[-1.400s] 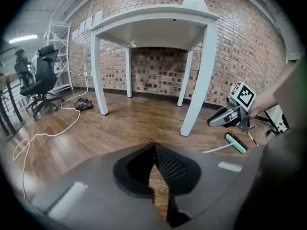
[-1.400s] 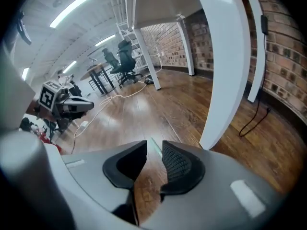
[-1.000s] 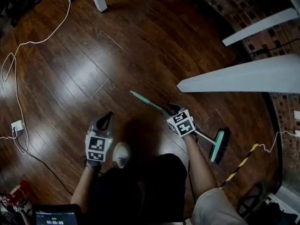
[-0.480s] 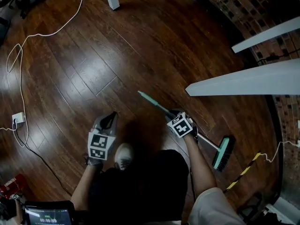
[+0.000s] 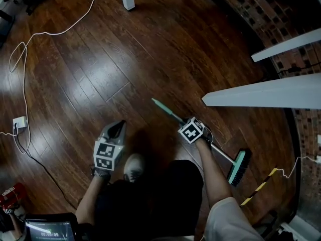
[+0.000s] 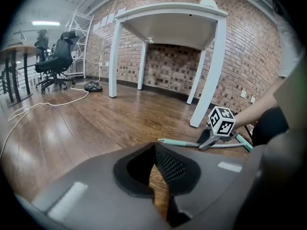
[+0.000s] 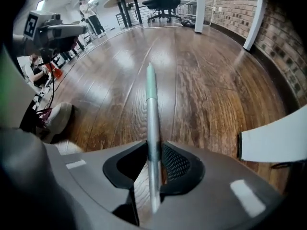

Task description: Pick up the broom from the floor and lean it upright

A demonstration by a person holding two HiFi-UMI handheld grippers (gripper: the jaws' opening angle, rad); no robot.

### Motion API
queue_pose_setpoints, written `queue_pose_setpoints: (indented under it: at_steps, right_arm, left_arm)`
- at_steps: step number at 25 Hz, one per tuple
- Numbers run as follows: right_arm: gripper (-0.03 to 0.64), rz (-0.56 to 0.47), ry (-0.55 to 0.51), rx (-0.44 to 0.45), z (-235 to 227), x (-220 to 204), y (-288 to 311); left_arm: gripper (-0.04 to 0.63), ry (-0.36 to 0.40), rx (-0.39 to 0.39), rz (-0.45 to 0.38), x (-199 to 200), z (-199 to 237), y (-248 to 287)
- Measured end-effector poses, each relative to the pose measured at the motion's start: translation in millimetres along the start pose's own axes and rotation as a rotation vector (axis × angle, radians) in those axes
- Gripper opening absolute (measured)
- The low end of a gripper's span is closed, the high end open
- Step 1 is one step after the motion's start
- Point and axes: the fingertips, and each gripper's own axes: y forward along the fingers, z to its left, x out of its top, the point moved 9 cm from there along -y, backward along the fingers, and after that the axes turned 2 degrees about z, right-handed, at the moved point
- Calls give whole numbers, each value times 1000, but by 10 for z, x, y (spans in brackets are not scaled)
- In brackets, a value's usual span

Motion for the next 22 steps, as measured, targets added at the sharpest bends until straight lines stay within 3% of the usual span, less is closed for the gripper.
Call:
queue_pose_setpoints:
  at_steps: [10, 16, 22]
  right_arm:
    - [91, -27, -29, -36, 55, -96, -55]
    - [89, -107, -50, -89, 142, -148, -446]
    - [89, -196, -41, -149, 278, -217, -1239]
  left_arm:
    - [0, -43, 18, -3, -1, 15, -47]
    - [0, -155, 29, -26, 123, -127, -231]
    - [0, -83, 33, -43, 501, -407, -518]
